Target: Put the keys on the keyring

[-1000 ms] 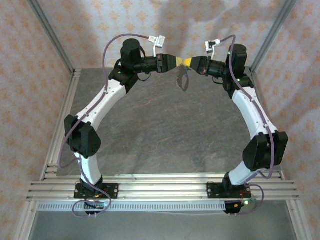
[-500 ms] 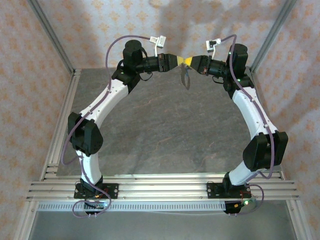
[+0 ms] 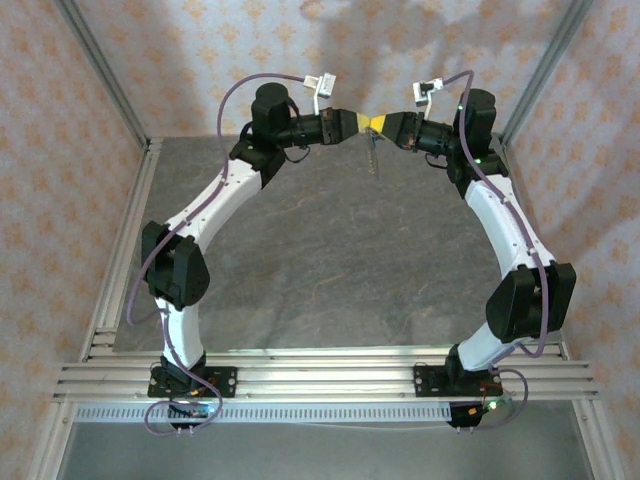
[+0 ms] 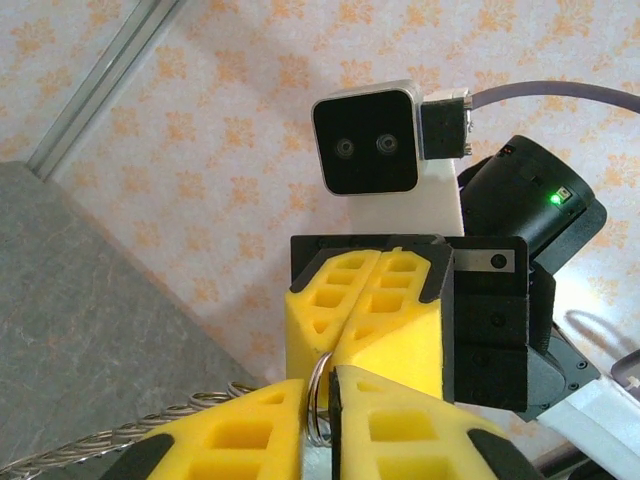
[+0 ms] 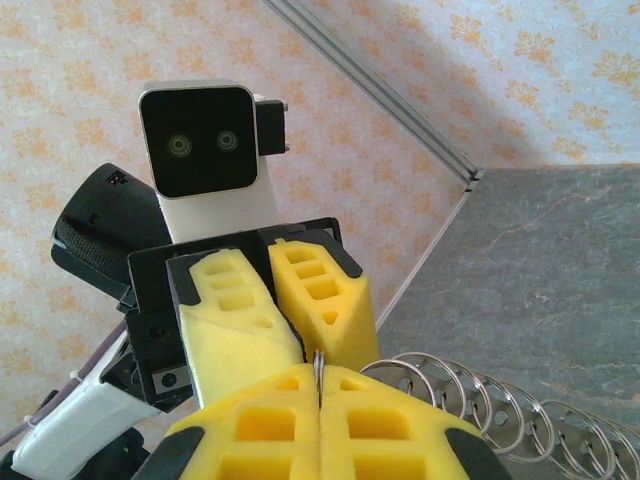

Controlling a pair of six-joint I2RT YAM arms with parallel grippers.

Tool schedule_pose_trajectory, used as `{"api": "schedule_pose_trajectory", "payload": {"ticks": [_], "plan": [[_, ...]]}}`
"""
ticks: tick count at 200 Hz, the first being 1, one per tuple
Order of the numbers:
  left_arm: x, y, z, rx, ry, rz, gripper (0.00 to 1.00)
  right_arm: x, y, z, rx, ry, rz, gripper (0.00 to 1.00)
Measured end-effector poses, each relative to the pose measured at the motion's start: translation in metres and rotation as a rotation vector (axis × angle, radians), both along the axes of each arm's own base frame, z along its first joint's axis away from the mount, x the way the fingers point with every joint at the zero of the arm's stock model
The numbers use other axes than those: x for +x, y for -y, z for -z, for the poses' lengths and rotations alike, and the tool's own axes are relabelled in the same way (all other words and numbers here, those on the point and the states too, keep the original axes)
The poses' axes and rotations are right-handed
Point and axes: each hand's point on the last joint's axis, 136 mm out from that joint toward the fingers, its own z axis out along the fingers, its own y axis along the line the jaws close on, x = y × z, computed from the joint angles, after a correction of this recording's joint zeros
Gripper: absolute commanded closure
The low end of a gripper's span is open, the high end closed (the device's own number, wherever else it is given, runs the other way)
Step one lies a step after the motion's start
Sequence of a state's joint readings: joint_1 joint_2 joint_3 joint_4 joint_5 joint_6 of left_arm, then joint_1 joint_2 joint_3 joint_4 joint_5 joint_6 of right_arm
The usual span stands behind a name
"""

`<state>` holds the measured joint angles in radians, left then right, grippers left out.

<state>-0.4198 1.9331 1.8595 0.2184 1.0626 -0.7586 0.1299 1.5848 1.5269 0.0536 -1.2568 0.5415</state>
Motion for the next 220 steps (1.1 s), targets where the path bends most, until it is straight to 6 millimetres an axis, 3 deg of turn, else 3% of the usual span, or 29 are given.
{"api": "schedule_pose_trajectory", "payload": {"ticks": [38,92,133,151,162,188,220], "plan": [[-0.004,0.006,-0.002,-0.008,0.004,0.008,0.76,0.001,0.001,0.001,0.000,-0.004,0.004,1.00],[-0.001,0.007,0.000,0.002,0.025,-0.012,1.00,0.003,0.005,0.001,0.002,-0.009,0.015,1.00],[0.001,0.007,-0.001,0.001,0.025,-0.027,1.00,0.004,0.005,0.000,0.003,-0.003,0.019,1.00],[0.004,0.008,0.002,0.000,0.024,-0.048,1.00,0.006,0.006,0.000,0.004,-0.008,0.035,0.78],[0.004,0.009,0.003,-0.006,0.027,-0.064,1.00,0.009,0.008,0.001,0.006,-0.020,0.057,0.71],[0.000,0.008,0.005,-0.027,0.017,-0.096,1.00,0.012,0.015,0.005,0.013,-0.045,0.101,0.66],[0.000,0.010,0.020,-0.034,-0.026,-0.112,1.00,0.001,0.036,-0.019,0.048,0.016,0.181,0.65]]}}
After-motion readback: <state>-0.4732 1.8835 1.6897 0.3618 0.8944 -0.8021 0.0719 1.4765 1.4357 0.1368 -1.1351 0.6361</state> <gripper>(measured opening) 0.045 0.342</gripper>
